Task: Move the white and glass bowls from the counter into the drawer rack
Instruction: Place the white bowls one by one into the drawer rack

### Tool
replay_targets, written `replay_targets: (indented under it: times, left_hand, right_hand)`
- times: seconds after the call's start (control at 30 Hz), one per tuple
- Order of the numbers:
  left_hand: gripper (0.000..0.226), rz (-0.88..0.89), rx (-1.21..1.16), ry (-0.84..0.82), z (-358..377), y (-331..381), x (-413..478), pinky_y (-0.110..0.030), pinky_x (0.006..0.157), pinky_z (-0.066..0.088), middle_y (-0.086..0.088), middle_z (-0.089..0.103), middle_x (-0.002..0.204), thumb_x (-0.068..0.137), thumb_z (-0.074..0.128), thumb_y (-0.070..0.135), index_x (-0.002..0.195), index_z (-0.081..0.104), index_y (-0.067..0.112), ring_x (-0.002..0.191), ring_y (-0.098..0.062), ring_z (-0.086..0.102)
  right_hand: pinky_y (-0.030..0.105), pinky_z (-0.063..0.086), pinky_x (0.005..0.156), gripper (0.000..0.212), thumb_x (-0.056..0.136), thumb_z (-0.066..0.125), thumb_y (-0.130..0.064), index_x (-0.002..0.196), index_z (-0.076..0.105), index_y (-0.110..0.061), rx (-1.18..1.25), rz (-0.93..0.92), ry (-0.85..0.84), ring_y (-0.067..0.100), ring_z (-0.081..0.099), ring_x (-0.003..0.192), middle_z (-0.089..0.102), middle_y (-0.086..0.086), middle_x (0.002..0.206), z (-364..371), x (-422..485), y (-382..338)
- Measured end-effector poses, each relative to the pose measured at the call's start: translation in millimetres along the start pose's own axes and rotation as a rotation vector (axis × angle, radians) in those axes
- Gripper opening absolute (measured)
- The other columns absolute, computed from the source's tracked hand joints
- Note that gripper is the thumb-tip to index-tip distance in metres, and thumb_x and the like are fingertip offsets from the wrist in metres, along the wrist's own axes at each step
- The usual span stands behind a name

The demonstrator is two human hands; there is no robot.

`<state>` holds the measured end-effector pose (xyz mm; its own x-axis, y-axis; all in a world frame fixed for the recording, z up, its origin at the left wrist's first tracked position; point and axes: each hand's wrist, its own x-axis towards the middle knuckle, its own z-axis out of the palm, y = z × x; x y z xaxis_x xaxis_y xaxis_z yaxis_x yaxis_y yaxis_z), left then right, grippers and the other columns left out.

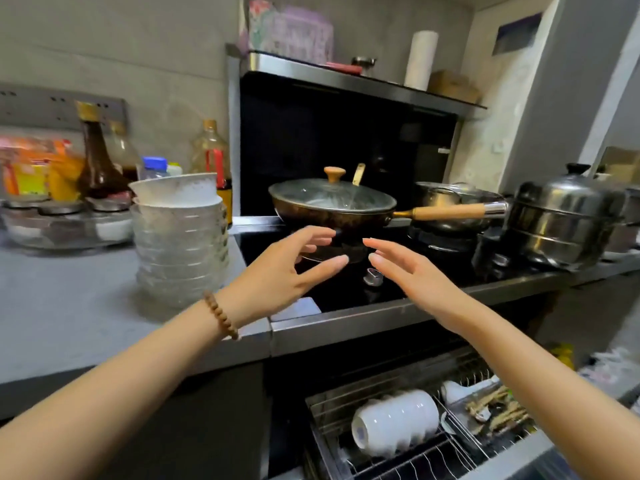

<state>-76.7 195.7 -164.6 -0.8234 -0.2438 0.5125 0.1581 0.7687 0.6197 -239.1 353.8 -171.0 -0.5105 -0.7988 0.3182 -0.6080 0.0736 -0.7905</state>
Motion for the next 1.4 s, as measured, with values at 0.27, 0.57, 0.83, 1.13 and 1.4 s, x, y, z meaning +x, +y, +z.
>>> replay_targets:
  times: [0.27,0.57,0.83,1.13,1.4]
  left_hand:
    - [0.065,0.018,0.254,0.349,-121,-8,-28,0.0,0.091,0.028,0.017,0.05,0.127,0.076,0.049,0.061,0.131,0.049,0.026,0.116,0.007,0.043]
    - [0.057,-0.185,0.295,0.402,-172,-66,-35,-0.016,0.088,0.031,0.006,0.047,0.138,0.082,0.058,0.05,0.133,0.043,0.028,0.112,0.002,0.038]
    - [0.049,-0.28,0.14,0.351,-168,-95,-15,-0.024,0.088,0.039,0.013,0.054,0.121,0.084,0.056,0.052,0.125,0.053,0.026,0.111,-0.005,0.048]
    - [0.035,-0.221,0.062,0.47,-160,-106,-3,-0.017,0.065,0.045,0.004,0.061,0.086,0.079,0.061,0.049,0.086,0.058,0.015,0.082,-0.009,0.058]
    - [0.025,0.03,-0.084,0.592,-156,-67,7,-0.02,0.073,0.054,0.009,0.061,0.096,0.071,0.062,0.05,0.083,0.055,0.029,0.095,-0.004,0.058]
  right_hand:
    - [0.011,0.03,0.093,0.047,0.087,0.057,-0.047,0.133,0.046,-0.044,0.006,-0.176,-0.133,0.0,0.032,0.134,0.039,-0.018,0.145,70,65,-63]
    - [0.017,0.031,0.095,0.062,0.084,0.059,-0.051,0.14,0.034,-0.04,0.025,-0.207,-0.187,0.003,0.036,0.131,0.034,-0.007,0.151,128,123,-102]
    - [0.021,0.037,0.089,0.055,0.082,0.061,-0.052,0.132,0.039,-0.049,0.135,-0.207,-0.121,0.005,0.036,0.134,0.044,-0.008,0.144,152,150,-104]
    - [0.026,0.039,0.098,0.022,0.084,0.062,-0.045,0.102,0.052,-0.054,0.161,-0.275,-0.09,0.003,0.042,0.128,0.053,-0.021,0.124,159,158,-99]
    - [0.037,0.035,0.108,0.026,0.087,0.06,-0.038,0.11,0.053,-0.047,0.109,-0.451,0.011,-0.001,0.043,0.125,0.052,-0.03,0.12,122,142,-125]
